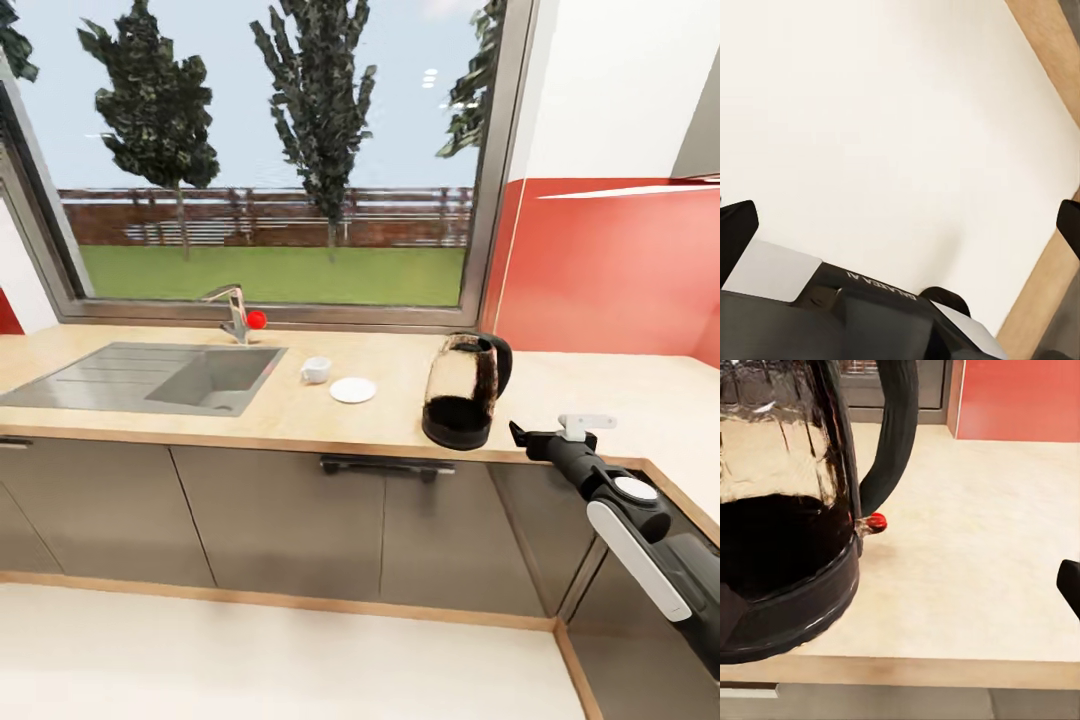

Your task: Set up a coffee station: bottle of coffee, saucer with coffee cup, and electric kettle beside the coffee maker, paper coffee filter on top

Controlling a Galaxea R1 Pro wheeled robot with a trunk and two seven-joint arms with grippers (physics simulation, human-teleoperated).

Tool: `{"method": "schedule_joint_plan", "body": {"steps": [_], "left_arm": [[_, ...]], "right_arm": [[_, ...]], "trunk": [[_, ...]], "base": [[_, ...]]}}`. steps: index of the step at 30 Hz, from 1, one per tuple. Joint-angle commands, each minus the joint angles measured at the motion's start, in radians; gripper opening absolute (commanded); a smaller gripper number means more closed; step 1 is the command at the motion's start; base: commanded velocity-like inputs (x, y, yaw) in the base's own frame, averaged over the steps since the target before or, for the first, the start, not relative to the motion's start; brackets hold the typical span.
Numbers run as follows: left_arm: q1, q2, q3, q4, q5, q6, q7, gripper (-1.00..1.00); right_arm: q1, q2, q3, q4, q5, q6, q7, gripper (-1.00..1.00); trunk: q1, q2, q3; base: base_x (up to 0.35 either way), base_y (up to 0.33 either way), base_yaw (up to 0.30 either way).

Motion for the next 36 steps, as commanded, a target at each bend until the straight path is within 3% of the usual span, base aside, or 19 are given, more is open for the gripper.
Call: {"method": "schedule_joint_plan", "body": {"steps": [1,13,21,36], "left_arm": [[-0.001,0.0,-0.006,0.001,0.006,-0.002,-0.003,1.0],[-0.001,-0.001,-0.006,0.0,0.006,-0.002,-0.002,1.0],[-0.001,-0.001,-0.006,0.0,0.006,-0.002,-0.002,1.0],[-0.001,-0.001,-0.005,-0.001,0.006,-0.002,-0.001,1.0]], "right_arm": [[-0.001,-0.001,0.001,-0.002,-0.01,0.001,-0.01,1.0],[-0.008,-0.001,-0.003,0.001,-0.007,0.002,-0.01,1.0],[-0.087,0.0,0.0,0.026,-0.005,0.002,-0.009,1.0],[-0.111,0.001,0.004,0.062,-0.005,0.001,-0.009,1.0]], "trunk": [[0.0,-0.001,-0.001],[0.0,-0.001,-0.001],[0.0,-0.001,-0.001],[0.0,-0.001,-0.001]], "base": [[0.0,-0.162,0.037],[0.0,-0.07,0.006],[0.001,-0.022,0.0],[0.095,-0.116,0.0]]}}
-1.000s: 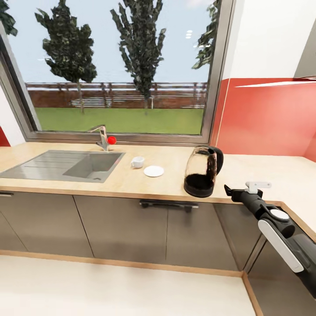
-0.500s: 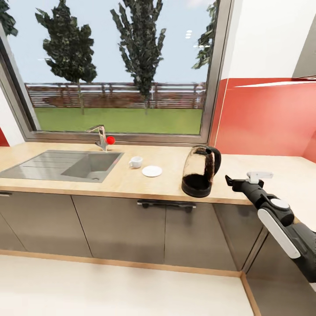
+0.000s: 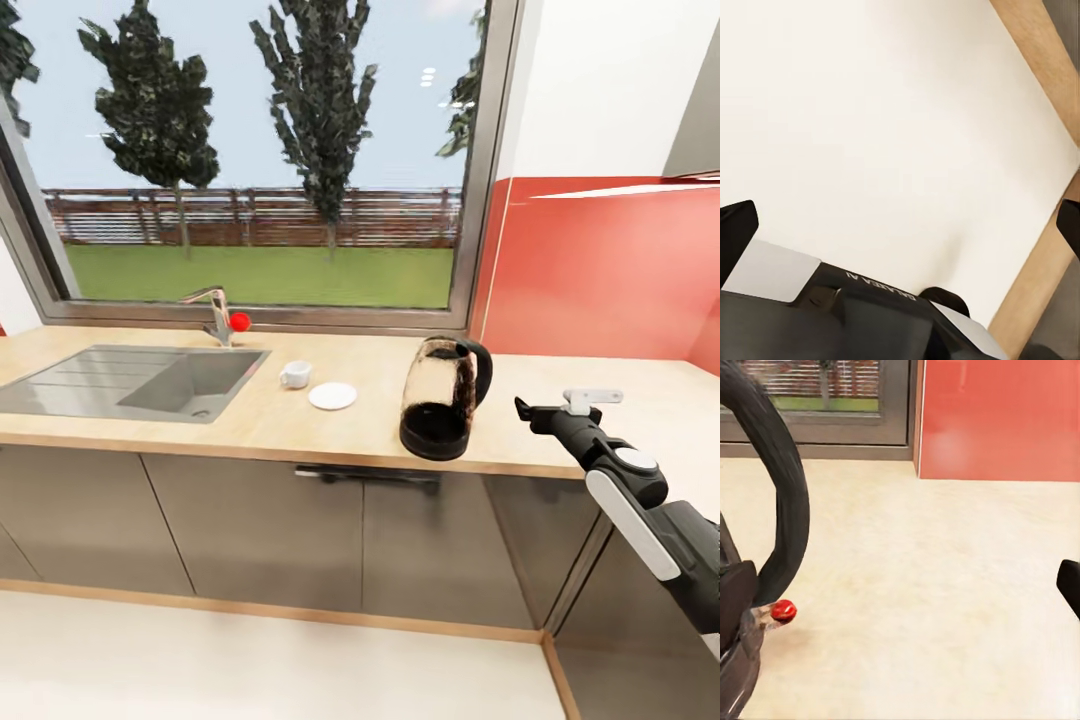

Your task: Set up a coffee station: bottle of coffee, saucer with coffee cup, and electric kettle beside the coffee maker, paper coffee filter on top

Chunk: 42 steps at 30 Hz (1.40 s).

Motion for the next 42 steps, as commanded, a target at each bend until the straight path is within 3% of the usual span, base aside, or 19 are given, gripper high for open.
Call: {"method": "schedule_joint_plan", "body": {"steps": [1,8,22,31,42], "left_arm": [[-0.001,0.0,-0.006,0.001,0.006,-0.002,-0.003,1.0],[-0.001,0.0,-0.006,0.001,0.006,-0.002,-0.003,1.0],[-0.001,0.0,-0.003,0.001,0.006,-0.002,-0.003,1.0],[-0.001,0.0,-0.003,0.001,0.006,-0.002,-0.003,1.0],[-0.001,0.0,-0.003,0.001,0.006,-0.002,-0.004,1.0]], "right_arm": [[-0.001,-0.001,0.003,-0.001,-0.01,0.001,-0.01,1.0],[-0.001,0.014,0.008,0.007,-0.011,-0.002,-0.009,1.0],[-0.001,0.015,0.01,0.008,-0.012,-0.002,-0.006,1.0],[-0.001,0.015,0.01,0.008,-0.011,-0.003,0.091,1.0],[0.0,0.015,0.009,0.009,-0.011,-0.004,0.102,1.0]], "trunk": [[0.0,-0.001,-0.001],[0.0,-0.001,-0.001],[0.0,-0.001,-0.001],[0.0,-0.001,-0.001],[0.0,-0.001,-0.001]], "base": [[0.093,-0.087,0.0],[0.07,-0.022,0.0],[0.01,-0.001,0.0],[0.0,0.0,0.0],[0.025,-0.023,0.0]]}}
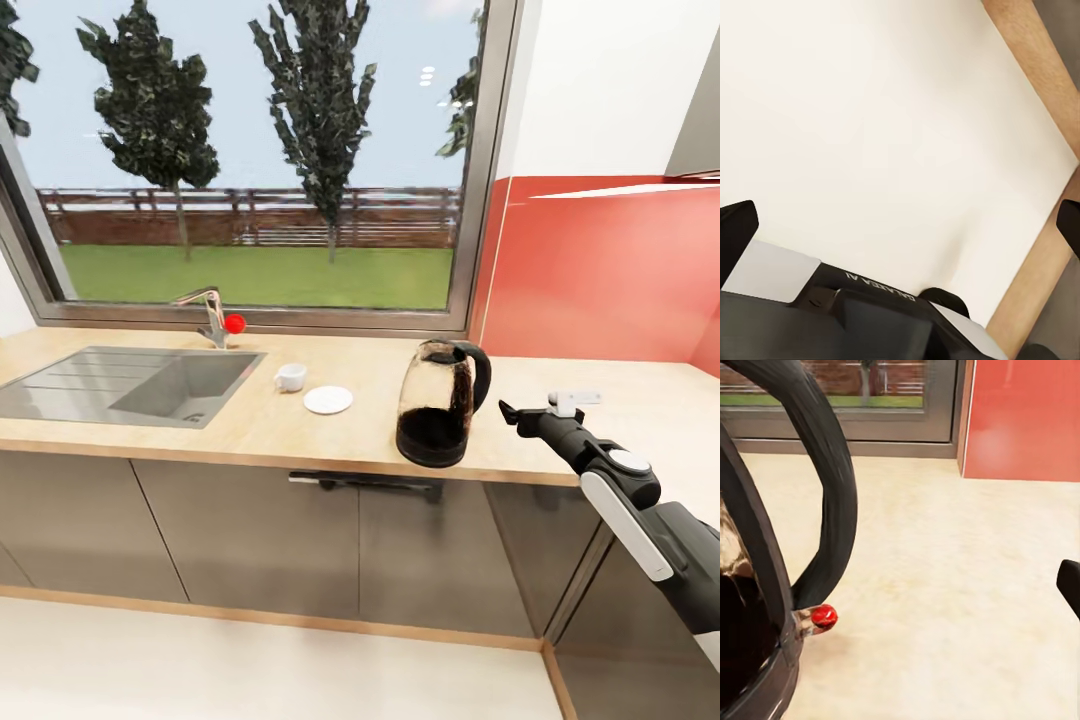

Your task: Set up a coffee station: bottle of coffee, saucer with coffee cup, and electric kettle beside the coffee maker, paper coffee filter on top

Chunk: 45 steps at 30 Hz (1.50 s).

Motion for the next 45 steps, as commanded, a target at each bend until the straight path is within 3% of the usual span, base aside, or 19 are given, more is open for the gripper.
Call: {"method": "schedule_joint_plan", "body": {"steps": [1,45], "left_arm": [[-0.001,0.0,-0.006,0.001,0.006,-0.002,-0.003,1.0],[-0.001,0.0,-0.005,0.001,0.006,-0.002,-0.003,1.0]], "right_arm": [[-0.001,-0.001,0.003,-0.001,-0.01,0.002,-0.01,1.0],[-0.001,-0.001,0.004,0.004,-0.01,0.002,-0.01,1.0]], "trunk": [[0.0,-0.001,-0.001],[0.0,-0.001,-0.001]], "base": [[0.03,-0.027,0.0],[0.064,0.006,0.0]]}}
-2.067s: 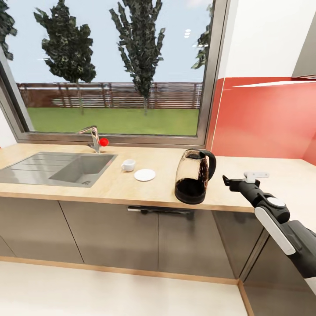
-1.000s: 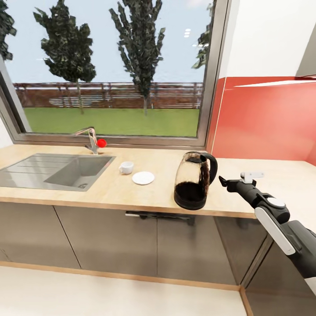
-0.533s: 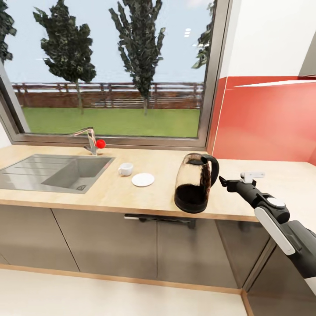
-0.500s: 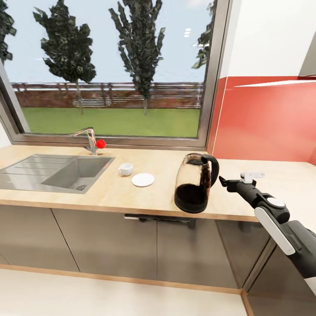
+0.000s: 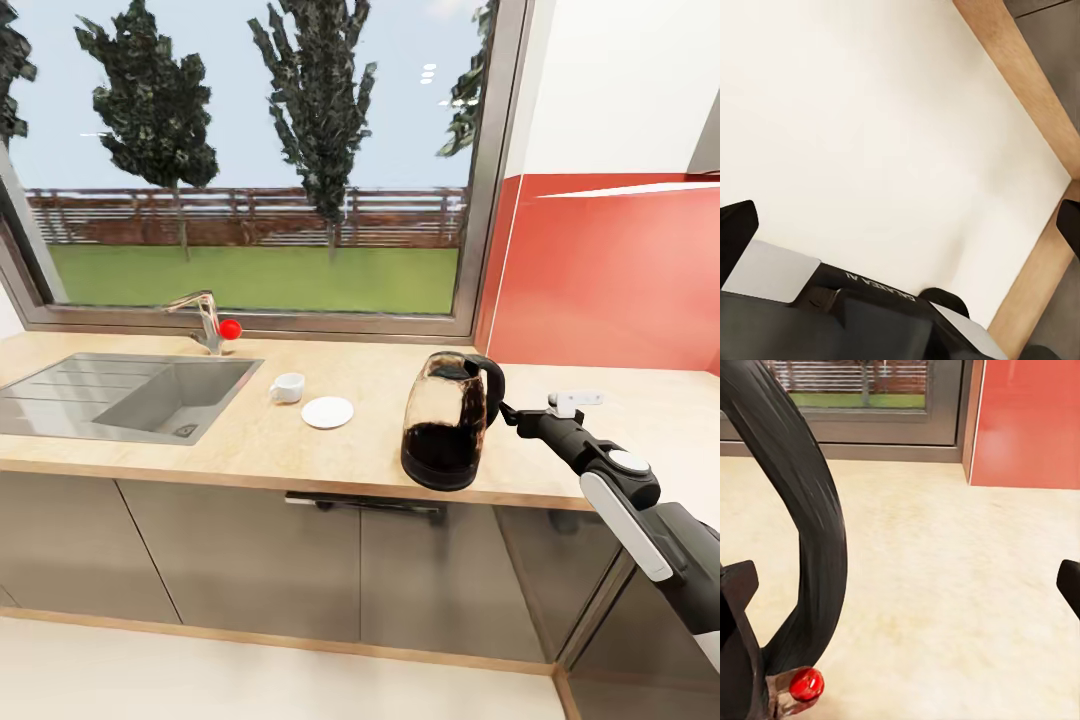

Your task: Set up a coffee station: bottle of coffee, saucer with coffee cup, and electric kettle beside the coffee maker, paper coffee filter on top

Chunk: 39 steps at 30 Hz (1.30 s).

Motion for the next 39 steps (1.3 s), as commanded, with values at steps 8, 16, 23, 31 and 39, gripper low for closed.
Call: {"method": "schedule_joint_plan", "body": {"steps": [8,16,23,31,39], "left_arm": [[-0.001,0.0,-0.006,0.001,0.006,-0.001,-0.003,1.0],[-0.001,0.0,-0.006,0.001,0.006,-0.001,-0.003,1.0],[-0.001,0.0,-0.005,0.001,0.006,-0.001,-0.003,1.0],[-0.001,0.0,-0.005,0.001,0.006,-0.001,-0.003,1.0],[-0.001,0.0,-0.005,0.001,0.006,-0.002,-0.003,1.0]], "right_arm": [[-0.001,-0.002,0.003,-0.002,-0.01,0.002,-0.01,1.0],[-0.001,-0.001,0.003,-0.002,-0.01,0.002,-0.01,1.0],[-0.001,-0.001,0.003,0.001,-0.01,0.002,-0.01,1.0],[-0.001,-0.001,0.003,0.012,-0.01,0.002,-0.01,1.0],[-0.001,0.0,0.003,0.012,-0.01,0.002,-0.01,1.0]], "trunk": [[0.0,-0.001,-0.001],[0.0,-0.001,-0.001],[0.0,-0.001,-0.001],[0.0,-0.001,-0.001],[0.0,-0.001,-0.001]], "base": [[0.026,0.015,0.0],[0.051,0.021,0.0],[0.054,0.001,0.0],[0.038,0.0,0.0],[0.007,0.003,0.0]]}}
